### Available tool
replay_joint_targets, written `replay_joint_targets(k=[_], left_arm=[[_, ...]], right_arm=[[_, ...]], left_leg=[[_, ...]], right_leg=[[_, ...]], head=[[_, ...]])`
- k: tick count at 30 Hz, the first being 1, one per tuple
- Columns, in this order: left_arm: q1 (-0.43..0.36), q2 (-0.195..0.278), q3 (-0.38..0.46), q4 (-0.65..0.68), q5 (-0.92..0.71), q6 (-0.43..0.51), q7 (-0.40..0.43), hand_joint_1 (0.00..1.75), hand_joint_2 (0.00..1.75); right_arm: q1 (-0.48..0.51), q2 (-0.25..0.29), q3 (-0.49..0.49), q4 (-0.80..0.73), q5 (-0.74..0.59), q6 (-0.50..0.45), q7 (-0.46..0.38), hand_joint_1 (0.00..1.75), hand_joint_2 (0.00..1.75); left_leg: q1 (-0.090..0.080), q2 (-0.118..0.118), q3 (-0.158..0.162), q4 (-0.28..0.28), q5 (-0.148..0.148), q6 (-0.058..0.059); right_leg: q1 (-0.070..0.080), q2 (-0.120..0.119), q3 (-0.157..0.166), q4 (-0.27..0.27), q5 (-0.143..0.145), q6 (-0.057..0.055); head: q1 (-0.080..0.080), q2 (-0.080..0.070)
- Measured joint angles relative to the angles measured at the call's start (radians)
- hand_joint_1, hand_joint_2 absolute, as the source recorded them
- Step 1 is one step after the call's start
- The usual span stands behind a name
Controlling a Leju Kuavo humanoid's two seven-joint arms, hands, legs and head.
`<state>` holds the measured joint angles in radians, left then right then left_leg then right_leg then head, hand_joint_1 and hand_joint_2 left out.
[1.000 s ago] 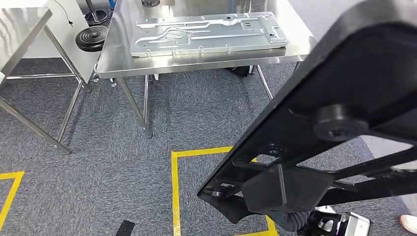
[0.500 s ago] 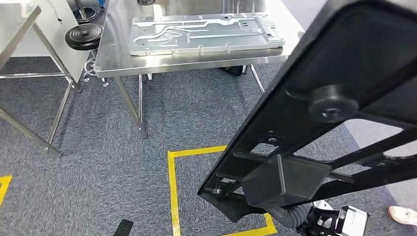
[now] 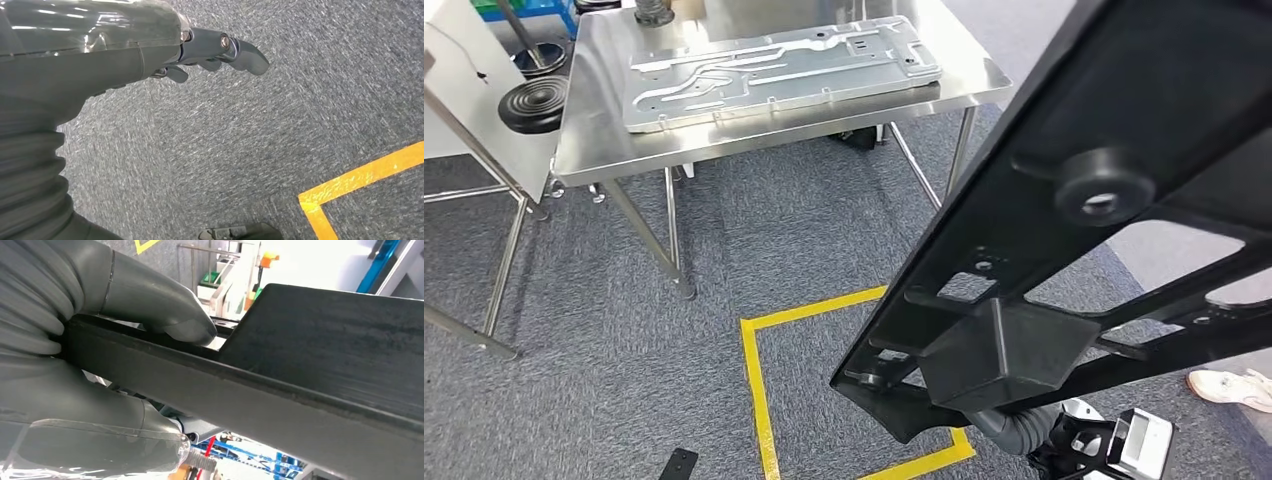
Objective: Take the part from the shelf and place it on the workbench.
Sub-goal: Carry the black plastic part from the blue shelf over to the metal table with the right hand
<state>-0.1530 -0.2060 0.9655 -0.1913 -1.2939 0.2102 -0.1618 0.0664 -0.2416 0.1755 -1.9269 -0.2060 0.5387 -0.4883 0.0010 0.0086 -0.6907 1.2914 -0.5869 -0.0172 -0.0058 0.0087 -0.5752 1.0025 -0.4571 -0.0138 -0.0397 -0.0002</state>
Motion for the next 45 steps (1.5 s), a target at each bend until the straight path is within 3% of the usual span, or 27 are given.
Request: replay_joint_targets(k=[3, 5, 8, 10, 13, 14, 15, 16, 17, 18, 19, 21, 24, 26, 28, 30, 31, 34, 35, 36, 39, 41, 44, 45], left_arm=[[0.0, 0.001, 0.0, 0.0, -0.004, 0.0, -0.001, 0.0, 1.75], [-0.001, 0.001, 0.0, 0.0, -0.006, 0.0, -0.003, 0.0, 1.75], [-0.001, 0.002, 0.0, 0.0, -0.007, -0.001, -0.004, 0.0, 1.75], [-0.002, 0.001, 0.0, 0.0, -0.007, 0.0, -0.006, 0.0, 1.75], [-0.001, 0.001, 0.0, 0.0, -0.007, 0.0, -0.007, 0.0, 1.75], [0.0, 0.001, 0.0, 0.0, -0.007, 0.0, -0.007, 0.0, 1.75], [0.0, 0.001, 0.0, 0.0, -0.007, 0.0, -0.007, 0.0, 1.75], [0.001, 0.001, 0.0, 0.0, -0.007, 0.0, -0.007, 0.0, 1.75], [0.001, 0.001, 0.0, 0.0, -0.007, 0.0, -0.007, 0.0, 1.75], [0.001, 0.001, 0.0, 0.0, -0.006, 0.0, -0.007, 0.0, 1.75], [0.0, 0.0, 0.0, 0.0, -0.005, 0.0, -0.008, 0.0, 1.75], [-0.001, 0.0, 0.0, 0.0, -0.002, 0.0, -0.008, 0.0, 1.75], [-0.002, 0.0, 0.0, 0.0, 0.001, 0.001, -0.009, 0.0, 1.75], [-0.004, 0.0, 0.0, 0.0, 0.002, 0.001, -0.009, 0.0, 1.75], [-0.002, 0.0, 0.0, 0.0, 0.002, 0.001, -0.01, 0.0, 1.75], [0.001, 0.0, 0.0, 0.0, 0.002, 0.001, -0.009, 0.0, 1.75], [0.003, 0.0, 0.0, 0.0, 0.002, 0.001, -0.009, 0.0, 1.75], [0.004, 0.001, 0.0, 0.0, 0.002, 0.0, -0.009, 0.0, 1.75], [0.004, 0.001, 0.0, 0.0, 0.001, 0.0, -0.009, 0.0, 1.75], [0.004, 0.001, 0.0, 0.0, 0.001, -0.001, -0.009, 0.0, 1.75], [0.004, 0.001, 0.0, 0.0, 0.0, -0.001, -0.01, 0.0, 1.75], [0.001, 0.001, 0.0, 0.0, -0.002, -0.001, -0.011, 0.0, 1.75], [0.001, 0.0, 0.0, 0.0, -0.006, -0.002, -0.012, 0.0, 1.75], [0.002, 0.0, 0.0, 0.0, -0.007, -0.002, -0.012, 0.0, 1.75]], right_arm=[[-0.001, 0.0, 0.0, 0.0, 0.0, 0.0, -0.001, 1.75, 1.75], [-0.003, 0.0, 0.0, 0.0, 0.0, 0.0, -0.002, 1.75, 1.75], [-0.005, 0.0, 0.0, 0.001, -0.002, 0.0, -0.004, 1.75, 1.75], [-0.007, -0.001, -0.002, 0.001, -0.003, 0.0, -0.006, 1.75, 1.75], [-0.009, -0.001, -0.003, 0.003, -0.004, 0.0, -0.008, 1.75, 1.75], [-0.009, -0.001, -0.003, 0.004, -0.005, 0.0, -0.008, 1.75, 1.75], [-0.008, -0.001, -0.003, 0.006, -0.006, 0.0, -0.008, 1.75, 1.75], [-0.009, -0.001, -0.003, 0.006, -0.007, 0.0, -0.008, 1.75, 1.75], [-0.009, -0.001, -0.003, 0.007, -0.007, 0.0, -0.008, 1.75, 1.75], [-0.01, -0.002, -0.004, 0.007, -0.008, 0.001, -0.009, 1.75, 1.75], [-0.012, -0.003, -0.004, 0.008, -0.008, 0.001, -0.009, 1.75, 1.75], [-0.014, -0.004, -0.005, 0.01, -0.009, 0.002, -0.011, 1.75, 1.75], [-0.016, -0.004, -0.005, 0.011, -0.01, 0.002, -0.013, 1.75, 1.75], [-0.018, -0.004, -0.005, 0.012, -0.01, 0.003, -0.015, 1.75, 1.75], [-0.02, -0.004, -0.005, 0.012, -0.01, 0.006, -0.016, 1.75, 1.75], [-0.022, -0.004, -0.005, 0.015, -0.01, 0.009, -0.016, 1.75, 1.75], [-0.023, -0.004, -0.005, 0.017, -0.01, 0.01, -0.016, 1.75, 1.75], [-0.032, -0.004, -0.004, 0.021, -0.01, 0.01, -0.015, 1.75, 1.75], [-0.034, -0.004, -0.004, 0.022, -0.01, 0.01, -0.015, 1.75, 1.75], [-0.035, -0.004, -0.004, 0.023, -0.01, 0.009, -0.015, 1.75, 1.75], [-0.035, -0.004, -0.004, 0.023, -0.01, 0.001, -0.015, 1.75, 1.75], [-0.036, -0.005, -0.004, 0.022, -0.01, -0.004, -0.016, 1.75, 1.75], [-0.032, -0.007, -0.004, 0.022, -0.009, -0.008, -0.016, 1.75, 1.75], [-0.03, -0.007, -0.004, 0.022, -0.009, -0.01, -0.016, 1.75, 1.75]], left_leg=[[0.0, -0.004, 0.086, -0.194, 0.103, 0.009], [-0.003, -0.009, 0.122, -0.277, 0.122, 0.021], [-0.002, -0.009, 0.131, -0.289, 0.119, 0.04], [0.001, -0.008, 0.141, -0.292, 0.118, 0.049], [0.001, -0.006, 0.146, -0.292, 0.113, 0.054], [0.001, -0.005, 0.148, -0.291, 0.11, 0.053], [0.001, -0.004, 0.152, -0.291, 0.105, 0.052], [0.001, -0.004, 0.159, -0.291, 0.1, 0.05], [0.002, -0.004, 0.168, -0.291, 0.093, 0.048], [0.001, -0.003, 0.177, -0.291, 0.087, 0.044], [0.001, -0.003, 0.183, -0.291, 0.081, 0.04], [-0.001, 0.0, 0.189, -0.291, 0.073, 0.029], [-0.001, 0.002, 0.189, -0.265, 0.07, 0.014], [0.002, 0.0, 0.143, -0.178, 0.052, 0.006], [0.003, -0.001, 0.062, -0.052, 0.004, 0.0], [0.003, -0.001, 0.003, 0.008, -0.024, -0.003], [0.003, -0.002, -0.003, -0.011, -0.008, -0.001], [-0.002, -0.003, 0.041, -0.194, 0.126, 0.014], [-0.004, -0.004, 0.053, -0.236, 0.151, 0.02], [-0.007, -0.004, 0.059, -0.259, 0.163, 0.025], [-0.004, -0.005, 0.079, -0.275, 0.159, 0.04], [0.001, -0.006, 0.102, -0.284, 0.155, 0.048], [0.002, -0.006, 0.123, -0.287, 0.137, 0.052], [0.002, -0.006, 0.132, -0.287, 0.128, 0.051]], right_leg=[[0.001, 0.01, 0.006, 0.002, -0.007, 0.008], [0.003, 0.013, 0.007, 0.002, -0.011, 0.019], [0.002, 0.013, 0.005, 0.019, -0.006, 0.037], [0.0, 0.007, -0.019, 0.074, -0.033, 0.047], [-0.005, 0.002, -0.124, 0.254, -0.115, 0.058], [-0.006, 0.001, -0.153, 0.294, -0.123, 0.06], [-0.007, 0.0, -0.165, 0.3, -0.111, 0.063], [-0.008, -0.002, -0.156, 0.266, -0.08, 0.064], [-0.008, -0.004, -0.129, 0.199, -0.034, 0.063], [-0.007, -0.009, -0.098, 0.128, 0.003, 0.058], [-0.004, -0.013, -0.074, 0.069, 0.02, 0.051], [0.003, -0.019, -0.055, 0.02, 0.023, 0.032], [0.002, -0.012, -0.038, 0.01, 0.02, 0.012], [0.0, -0.01, -0.02, 0.005, 0.011, 0.0], [0.001, -0.008, -0.006, 0.005, -0.001, -0.007], [0.003, -0.003, 0.01, 0.005, -0.016, -0.007], [0.003, 0.0, 0.022, 0.005, -0.024, -0.007], [0.005, 0.005, 0.058, 0.005, -0.052, 0.0], [0.006, 0.006, 0.065, 0.005, -0.06, 0.005], [0.007, 0.007, 0.07, 0.007, -0.065, 0.011], [0.007, 0.007, 0.076, 0.026, -0.067, 0.028], [0.004, 0.003, 0.041, 0.098, -0.083, 0.039], [-0.004, 0.001, -0.083, 0.272, -0.156, 0.053], [-0.007, 0.0, -0.113, 0.297, -0.172, 0.055]], head=[[0.0, 0.0], [0.0, 0.0], [0.0, 0.0], [0.0, 0.0], [0.0, 0.0], [0.0, 0.0], [0.0, 0.0], [0.0, 0.0], [0.0, 0.0], [0.0, 0.0], [0.0, 0.0], [0.0, 0.0], [0.0, 0.0], [0.0, 0.0], [0.0, 0.0], [0.0, 0.0], [0.0, 0.0], [0.0, 0.0], [0.0, 0.0], [0.0, 0.0], [0.0, 0.0], [0.0, 0.0], [0.0, 0.0], [0.0, 0.0]])
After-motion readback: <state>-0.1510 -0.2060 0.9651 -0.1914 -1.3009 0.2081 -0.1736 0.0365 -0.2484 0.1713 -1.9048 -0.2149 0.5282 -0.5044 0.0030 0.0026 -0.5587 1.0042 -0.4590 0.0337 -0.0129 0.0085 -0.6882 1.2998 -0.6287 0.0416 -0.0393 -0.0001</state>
